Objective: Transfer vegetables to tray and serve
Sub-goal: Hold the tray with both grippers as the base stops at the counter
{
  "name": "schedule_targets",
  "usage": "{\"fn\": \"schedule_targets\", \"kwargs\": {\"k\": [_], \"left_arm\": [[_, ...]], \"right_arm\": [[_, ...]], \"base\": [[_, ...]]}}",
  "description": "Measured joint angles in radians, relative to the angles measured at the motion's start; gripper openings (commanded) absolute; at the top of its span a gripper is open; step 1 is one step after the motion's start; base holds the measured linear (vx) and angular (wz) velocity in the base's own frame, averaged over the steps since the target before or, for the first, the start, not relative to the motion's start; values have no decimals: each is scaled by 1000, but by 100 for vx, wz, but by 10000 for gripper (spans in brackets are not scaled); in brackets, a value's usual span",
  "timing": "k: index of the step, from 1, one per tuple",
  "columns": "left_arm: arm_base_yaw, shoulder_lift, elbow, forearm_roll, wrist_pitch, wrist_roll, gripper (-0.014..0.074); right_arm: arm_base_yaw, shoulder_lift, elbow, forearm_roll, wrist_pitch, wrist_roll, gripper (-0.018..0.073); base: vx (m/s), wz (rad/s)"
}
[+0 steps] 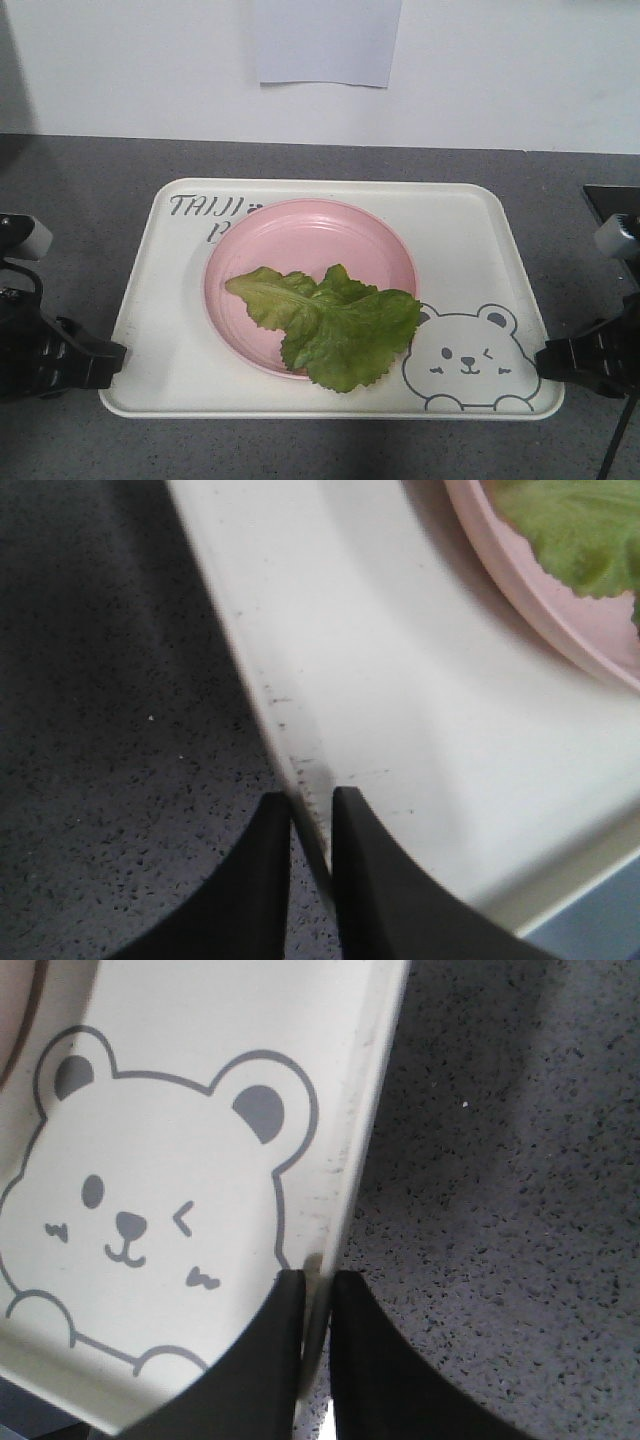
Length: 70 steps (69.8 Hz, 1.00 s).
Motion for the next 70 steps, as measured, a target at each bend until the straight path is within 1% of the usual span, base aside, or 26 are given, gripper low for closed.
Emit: {"fn": "schedule_targets", "kwargs": {"k": [70], "left_arm": [[0,18,0,0,-10,3,-6]], "right_arm": [[0,0,0,3,-11,0,-3]], "base": [[0,0]]}}
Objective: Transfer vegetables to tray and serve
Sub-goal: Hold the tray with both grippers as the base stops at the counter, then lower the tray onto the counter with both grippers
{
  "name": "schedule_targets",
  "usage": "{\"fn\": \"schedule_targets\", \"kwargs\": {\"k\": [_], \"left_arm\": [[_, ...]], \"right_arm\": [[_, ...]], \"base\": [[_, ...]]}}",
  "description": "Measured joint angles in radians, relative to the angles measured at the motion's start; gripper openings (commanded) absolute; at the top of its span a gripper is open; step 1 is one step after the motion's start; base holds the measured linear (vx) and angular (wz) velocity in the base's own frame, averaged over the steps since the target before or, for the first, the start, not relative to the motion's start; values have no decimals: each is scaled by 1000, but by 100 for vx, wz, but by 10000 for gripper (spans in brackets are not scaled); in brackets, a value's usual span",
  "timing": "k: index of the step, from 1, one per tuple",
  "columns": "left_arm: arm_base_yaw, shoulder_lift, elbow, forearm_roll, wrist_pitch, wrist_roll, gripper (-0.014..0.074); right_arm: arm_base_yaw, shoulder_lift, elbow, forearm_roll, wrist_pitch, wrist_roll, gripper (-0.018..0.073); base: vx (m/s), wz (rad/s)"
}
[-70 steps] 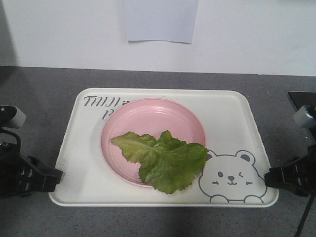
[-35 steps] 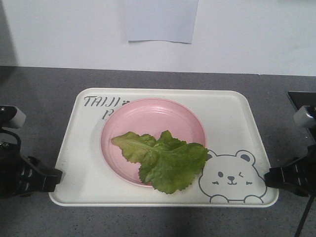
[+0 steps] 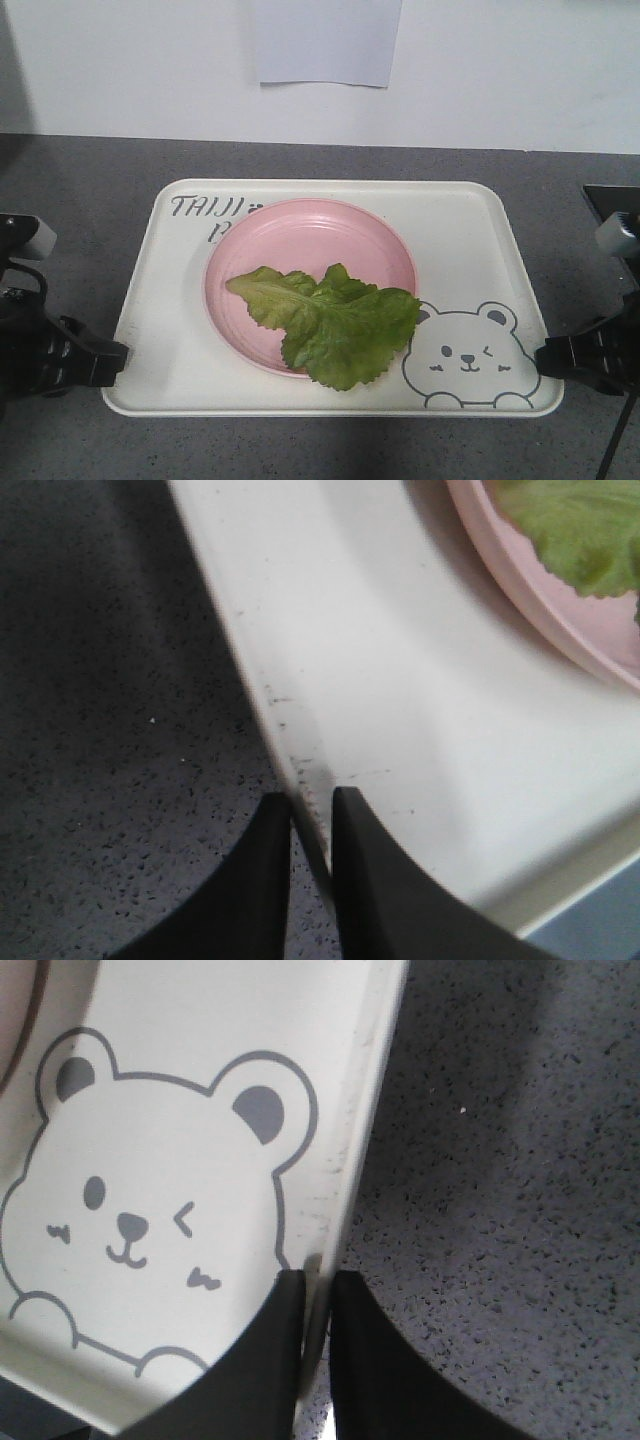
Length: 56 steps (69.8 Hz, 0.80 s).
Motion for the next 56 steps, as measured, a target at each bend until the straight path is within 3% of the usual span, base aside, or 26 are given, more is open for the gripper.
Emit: {"fn": "schedule_targets", "kwargs": {"k": [17,38,56], "left_arm": [[0,95,-8,2,-35,32,-6],[0,251,-160,18,-35,72,-6],[0,361,-189,13,-68,85,-6]], "right_arm": [[0,38,-16,23,-18,9,-3],[0,194,-60,23,-65,16,-3],[-1,316,-88,30,-102,14,-3]], "base": [[0,0],[0,0],[0,0]]}}
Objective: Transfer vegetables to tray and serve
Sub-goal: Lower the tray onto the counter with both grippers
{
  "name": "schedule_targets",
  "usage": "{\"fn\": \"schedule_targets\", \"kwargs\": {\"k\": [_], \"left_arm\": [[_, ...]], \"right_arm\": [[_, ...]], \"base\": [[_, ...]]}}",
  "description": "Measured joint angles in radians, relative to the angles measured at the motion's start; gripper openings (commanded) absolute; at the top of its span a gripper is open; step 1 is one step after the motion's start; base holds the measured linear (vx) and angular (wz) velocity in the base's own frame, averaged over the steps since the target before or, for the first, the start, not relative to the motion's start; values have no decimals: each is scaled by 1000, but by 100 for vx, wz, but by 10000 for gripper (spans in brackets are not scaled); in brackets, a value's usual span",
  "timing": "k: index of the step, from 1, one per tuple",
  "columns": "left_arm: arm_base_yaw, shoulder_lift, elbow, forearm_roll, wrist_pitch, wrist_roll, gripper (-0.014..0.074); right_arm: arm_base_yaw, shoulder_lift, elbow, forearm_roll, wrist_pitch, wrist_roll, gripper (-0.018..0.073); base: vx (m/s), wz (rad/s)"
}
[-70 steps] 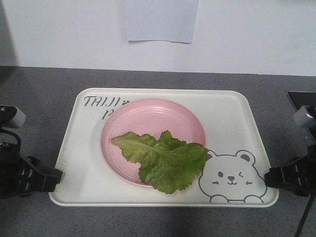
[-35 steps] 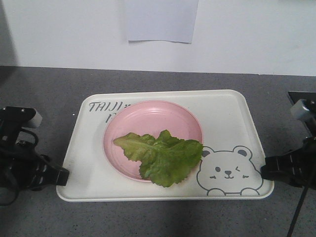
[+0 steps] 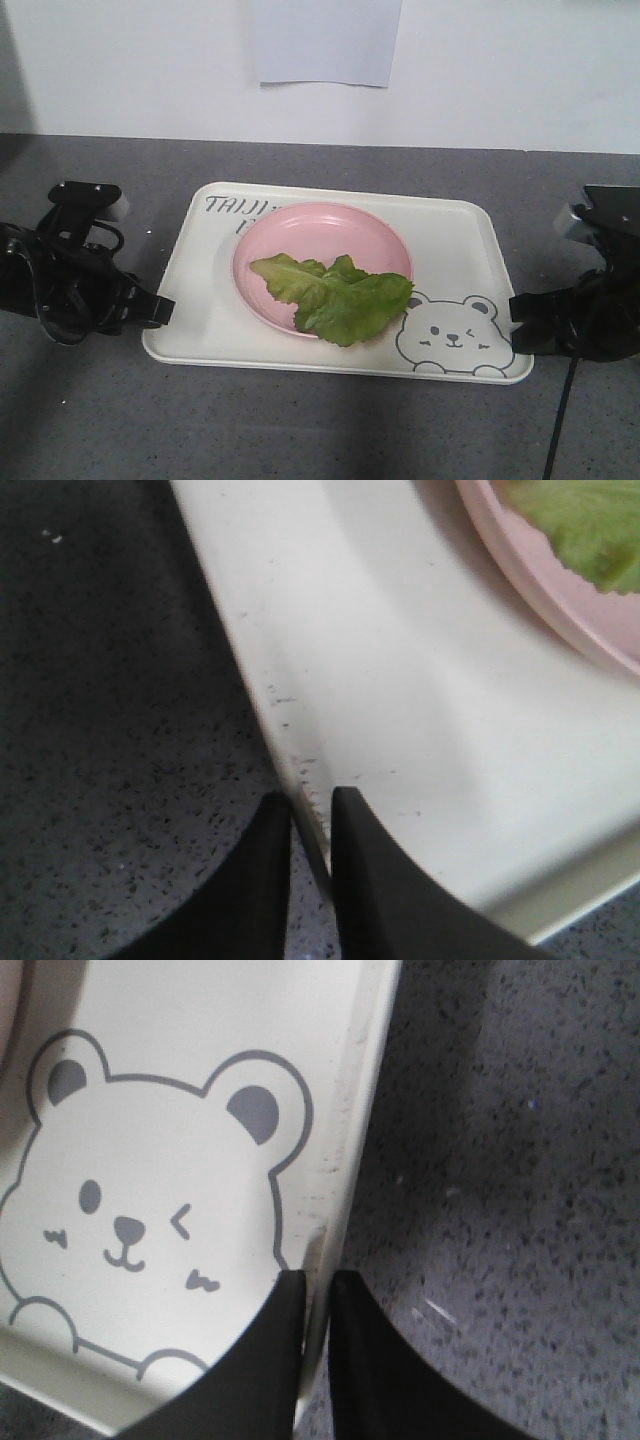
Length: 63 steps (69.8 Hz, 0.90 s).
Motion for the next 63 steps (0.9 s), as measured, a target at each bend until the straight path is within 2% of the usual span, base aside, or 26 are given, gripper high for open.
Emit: {"fn": "schedule_targets", "kwargs": {"k": [25,63], "left_arm": [[0,94,0,-14,-50,3,-6],[0,124,-1,-25,-16,5,-3]], "right_arm": [[0,99,-40,5,-10,-7,0],[1,111,-40,-37,13,2,20]], "base": [[0,0],[0,0]]}}
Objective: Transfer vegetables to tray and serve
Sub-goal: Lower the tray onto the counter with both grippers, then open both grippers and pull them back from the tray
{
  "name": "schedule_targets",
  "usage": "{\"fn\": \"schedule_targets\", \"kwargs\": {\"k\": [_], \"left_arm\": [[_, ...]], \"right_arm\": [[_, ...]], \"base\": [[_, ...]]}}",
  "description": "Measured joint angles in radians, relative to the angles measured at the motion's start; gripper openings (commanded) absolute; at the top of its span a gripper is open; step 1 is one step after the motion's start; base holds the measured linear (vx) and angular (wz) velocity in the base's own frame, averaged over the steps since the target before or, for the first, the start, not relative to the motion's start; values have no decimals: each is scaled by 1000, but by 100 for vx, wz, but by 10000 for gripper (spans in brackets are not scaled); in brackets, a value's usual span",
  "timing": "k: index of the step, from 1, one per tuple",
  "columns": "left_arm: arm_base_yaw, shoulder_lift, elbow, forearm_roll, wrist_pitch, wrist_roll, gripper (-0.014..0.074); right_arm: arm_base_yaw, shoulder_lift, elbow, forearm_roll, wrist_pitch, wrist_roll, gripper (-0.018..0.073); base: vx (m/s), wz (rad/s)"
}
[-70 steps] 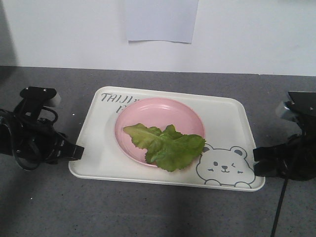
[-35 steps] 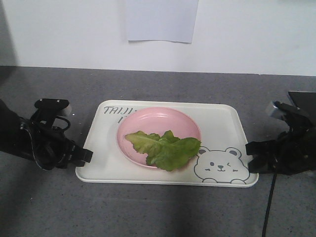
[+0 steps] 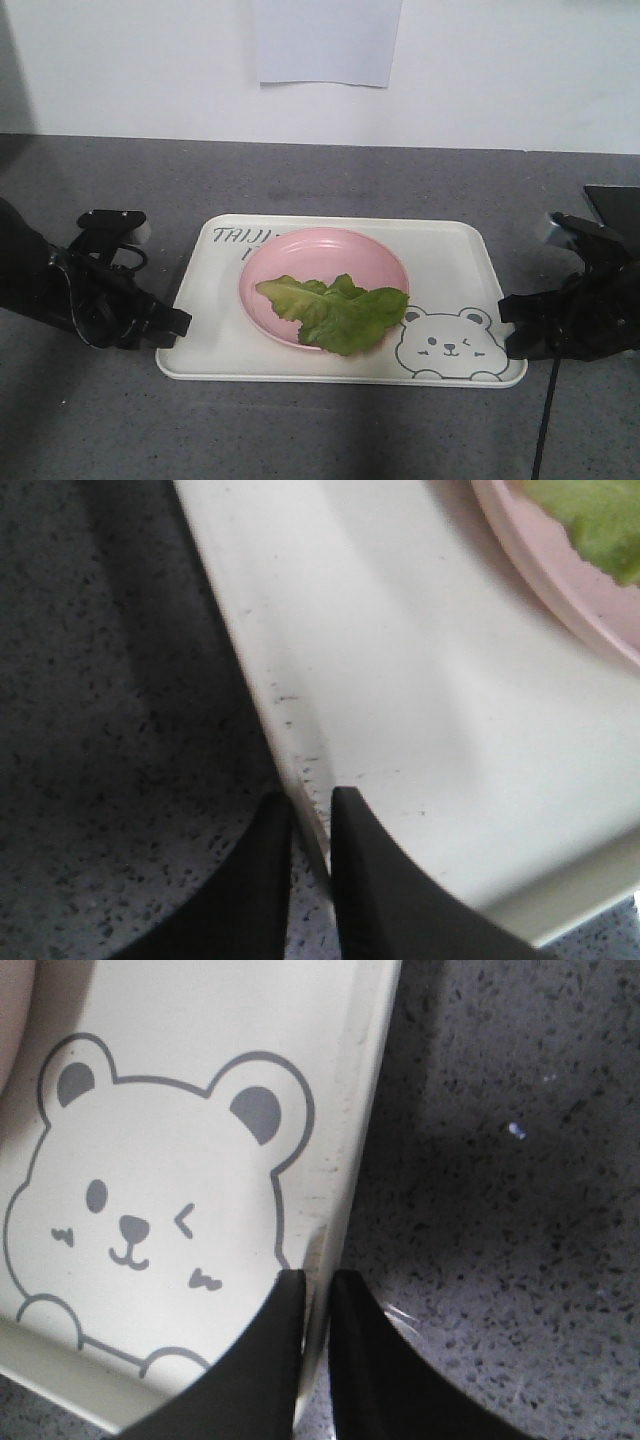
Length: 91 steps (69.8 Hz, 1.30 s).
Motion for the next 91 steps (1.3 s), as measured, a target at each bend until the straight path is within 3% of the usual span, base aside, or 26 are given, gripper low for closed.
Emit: {"fn": "schedule_targets", "kwargs": {"k": [20,41,50,61,74,91], "left_arm": [[-1,0,-1,-2,15,-3,62],[-5,0,-9,-6,38,12,317],[-9,0,-9,-11,39,13,382],[-10,-13,-9,-5,39,16,391],[-10,-75,-9,77,41,-13,386],[-10,-210,-9,287,100,-197,363]], "right_arm": [[2,0,0,-33,25,10,122],[5,0,-2,-41,49,7,322],[7,0,-2,-41,51,7,342],[7,0,-2,-78,52,6,341],[7,-34,-2,-153,58,21,324],[7,-203,-2,-260,81,106,284]], "base": [[0,0],[0,0],[0,0],[0,0],[0,0],[0,0]]}}
